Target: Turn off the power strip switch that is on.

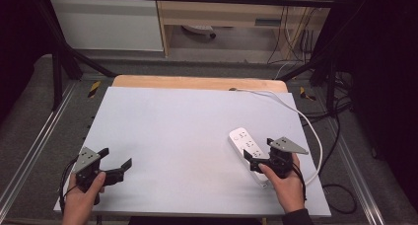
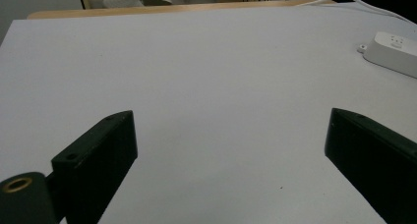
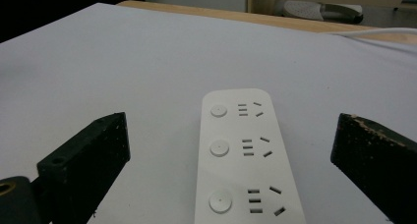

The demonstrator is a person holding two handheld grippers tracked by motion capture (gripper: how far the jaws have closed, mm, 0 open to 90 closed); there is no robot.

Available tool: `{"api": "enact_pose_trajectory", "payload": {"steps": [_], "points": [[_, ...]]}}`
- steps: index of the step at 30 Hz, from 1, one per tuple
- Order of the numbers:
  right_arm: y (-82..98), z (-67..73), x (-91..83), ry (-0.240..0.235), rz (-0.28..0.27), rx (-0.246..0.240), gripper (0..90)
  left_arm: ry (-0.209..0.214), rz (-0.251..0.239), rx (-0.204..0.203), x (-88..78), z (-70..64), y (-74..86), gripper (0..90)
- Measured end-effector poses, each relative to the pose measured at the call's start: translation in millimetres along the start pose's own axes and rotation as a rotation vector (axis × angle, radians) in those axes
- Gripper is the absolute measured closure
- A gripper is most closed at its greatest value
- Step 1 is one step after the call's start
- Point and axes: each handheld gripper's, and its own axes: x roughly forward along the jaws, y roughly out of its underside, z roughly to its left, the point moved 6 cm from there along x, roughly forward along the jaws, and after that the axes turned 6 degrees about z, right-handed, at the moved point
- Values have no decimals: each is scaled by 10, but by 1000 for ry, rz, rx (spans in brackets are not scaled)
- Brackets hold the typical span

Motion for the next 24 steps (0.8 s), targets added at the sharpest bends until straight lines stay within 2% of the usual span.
{"api": "enact_pose_trajectory", "payload": {"steps": [12,16,24], "points": [[-26,-17,-138,4,-35,-7,17,0,-2,-3,-2,5,-1,54],[-45,-82,-194,42,-63,3,16,-1,-4,3,-1,2,-2,54],[-42,-222,-299,64,-85,25,21,-1,-5,6,-7,3,-4,54]]}}
